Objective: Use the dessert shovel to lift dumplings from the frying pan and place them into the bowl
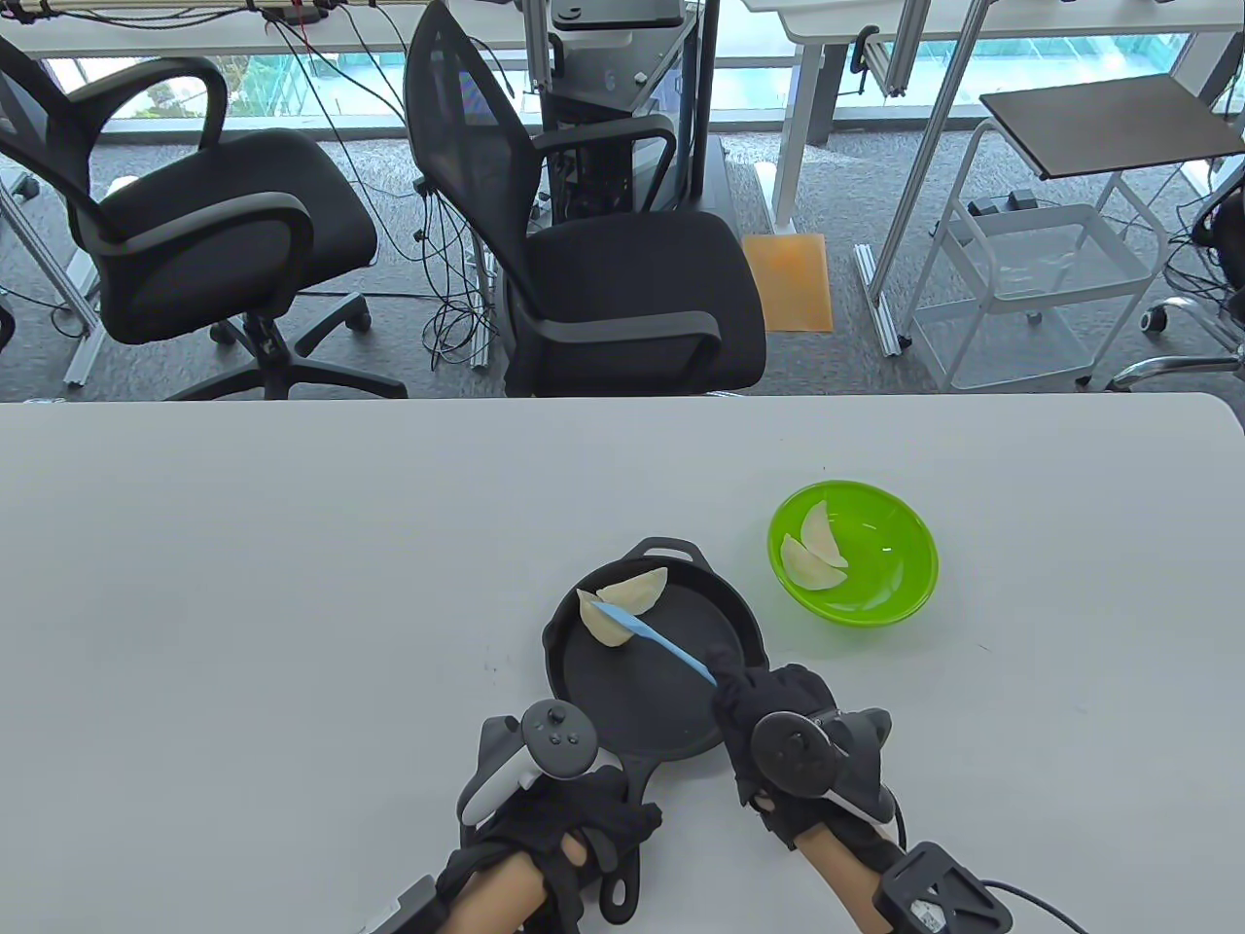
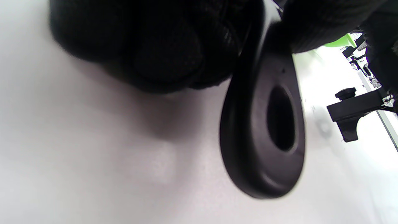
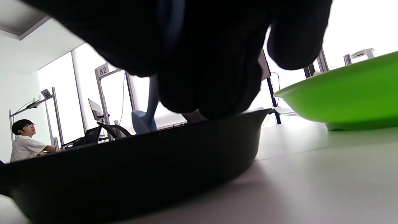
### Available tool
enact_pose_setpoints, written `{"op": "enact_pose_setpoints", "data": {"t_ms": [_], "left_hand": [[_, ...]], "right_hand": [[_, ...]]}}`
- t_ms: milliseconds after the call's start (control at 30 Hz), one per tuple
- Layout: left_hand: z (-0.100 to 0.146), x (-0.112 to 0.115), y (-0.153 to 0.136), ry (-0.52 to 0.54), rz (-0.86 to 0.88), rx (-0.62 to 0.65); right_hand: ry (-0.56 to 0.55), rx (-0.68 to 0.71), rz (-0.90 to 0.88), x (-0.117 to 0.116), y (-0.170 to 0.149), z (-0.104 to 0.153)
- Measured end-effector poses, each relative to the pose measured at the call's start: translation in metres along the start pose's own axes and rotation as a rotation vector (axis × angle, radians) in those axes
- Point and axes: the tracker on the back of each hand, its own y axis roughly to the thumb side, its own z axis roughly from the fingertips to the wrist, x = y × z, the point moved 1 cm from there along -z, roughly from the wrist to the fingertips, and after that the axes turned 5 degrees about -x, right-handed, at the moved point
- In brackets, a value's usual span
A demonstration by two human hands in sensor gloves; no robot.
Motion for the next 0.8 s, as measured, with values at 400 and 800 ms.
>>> {"op": "enact_pose_setpoints", "data": {"t_ms": [400, 800], "left_hand": [[-0.0003, 0.0008, 0.0001, 0.001, 0.005, 0.000], [-0.0007, 0.0010, -0.0001, -0.002, 0.008, 0.000]], "right_hand": [[0.139, 0.006, -0.105, -0.0019, 0.0066, -0.0020], [0.145, -0.038, -0.130, 0.0026, 0.0055, -0.0007]]}}
